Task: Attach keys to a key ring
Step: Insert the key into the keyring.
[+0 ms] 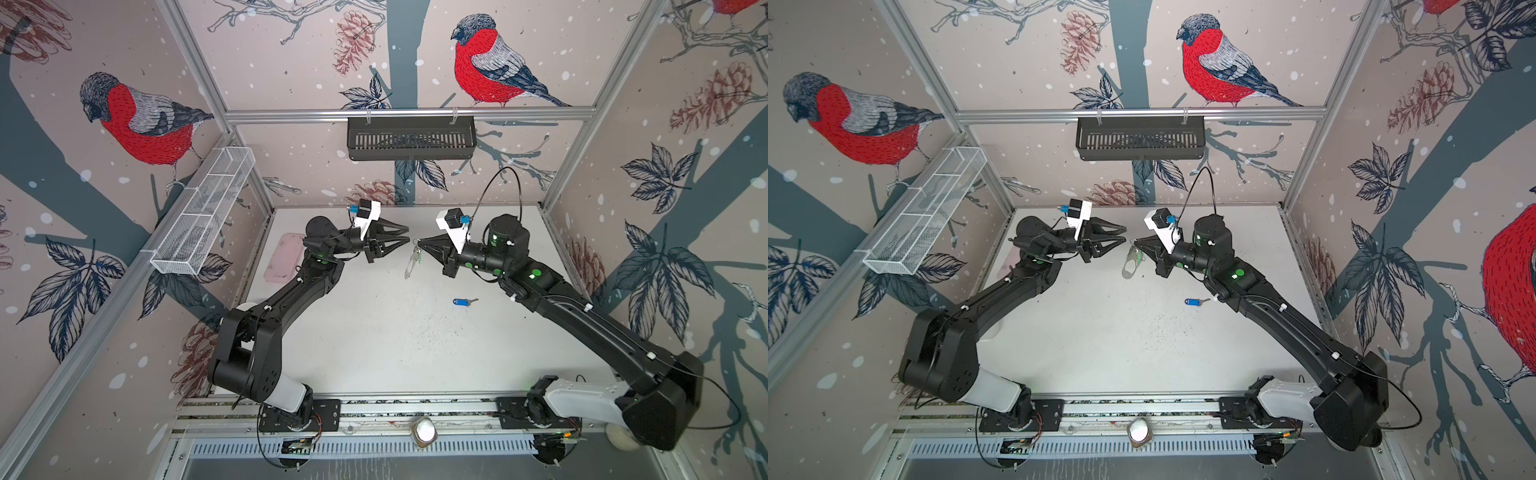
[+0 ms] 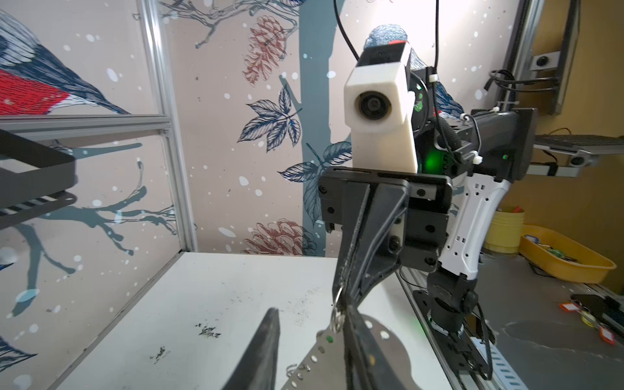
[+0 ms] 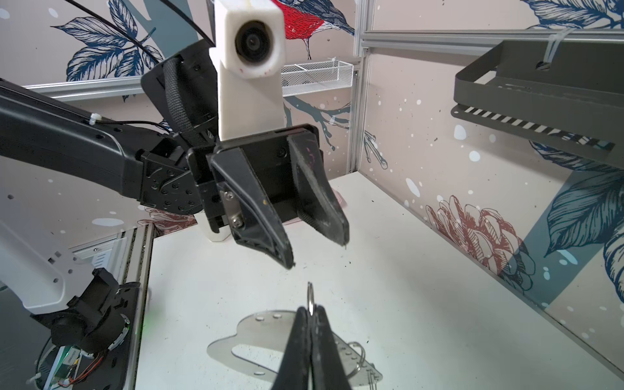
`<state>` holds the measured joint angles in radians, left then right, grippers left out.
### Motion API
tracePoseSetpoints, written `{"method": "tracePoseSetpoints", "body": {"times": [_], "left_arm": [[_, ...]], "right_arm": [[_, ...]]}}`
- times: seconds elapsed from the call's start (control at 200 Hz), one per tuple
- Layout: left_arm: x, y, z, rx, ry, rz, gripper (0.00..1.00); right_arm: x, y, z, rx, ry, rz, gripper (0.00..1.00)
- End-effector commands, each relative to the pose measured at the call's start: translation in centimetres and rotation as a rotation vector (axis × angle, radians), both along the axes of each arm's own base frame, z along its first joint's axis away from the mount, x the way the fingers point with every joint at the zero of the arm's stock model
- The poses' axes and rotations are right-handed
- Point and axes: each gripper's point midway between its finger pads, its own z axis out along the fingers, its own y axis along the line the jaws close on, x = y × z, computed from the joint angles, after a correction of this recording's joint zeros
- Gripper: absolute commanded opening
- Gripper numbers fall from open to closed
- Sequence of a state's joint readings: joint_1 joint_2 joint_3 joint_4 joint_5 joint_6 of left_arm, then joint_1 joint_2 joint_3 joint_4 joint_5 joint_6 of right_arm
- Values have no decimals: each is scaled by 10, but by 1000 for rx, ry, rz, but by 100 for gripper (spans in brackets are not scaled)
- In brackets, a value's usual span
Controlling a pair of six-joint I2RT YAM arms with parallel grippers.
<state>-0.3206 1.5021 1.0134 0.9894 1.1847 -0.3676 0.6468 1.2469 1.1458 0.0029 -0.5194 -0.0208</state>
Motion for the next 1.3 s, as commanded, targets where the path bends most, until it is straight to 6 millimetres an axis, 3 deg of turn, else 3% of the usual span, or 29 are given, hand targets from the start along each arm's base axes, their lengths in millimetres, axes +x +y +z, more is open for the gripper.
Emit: {"method": "tracePoseSetpoints", "body": {"times": [0.0,0.04,0.095,0.11,0.215,0.465,0.655,0.8,1.011,1.296], "left_arm": [[15,8,13,-43,-40,135,33],[19,10,14,-39,-52,175,33],[25,13,17,-35,-59,233,31],[26,15,9,-24,-42,250,30],[30,17,2,13,-43,346,26],[11,-6,-28,146,-39,444,22],[1,3,-36,74,1,476,21],[-4,-5,-42,54,28,425,21],[-2,-18,-46,29,61,364,35],[23,-26,-56,46,113,423,44]], "right_arm": [[7,-4,5,8,30,-51,0],[14,0,-8,-16,69,-62,0],[18,1,-9,-24,95,-80,0],[20,0,-8,-25,100,-85,0],[29,0,-11,-38,154,-126,0],[56,-1,-18,-51,239,-241,0],[70,-4,-17,-15,276,-283,0],[77,-3,-18,-9,295,-297,0],[79,0,-17,4,308,-292,0],[74,6,-15,15,327,-248,0]]}}
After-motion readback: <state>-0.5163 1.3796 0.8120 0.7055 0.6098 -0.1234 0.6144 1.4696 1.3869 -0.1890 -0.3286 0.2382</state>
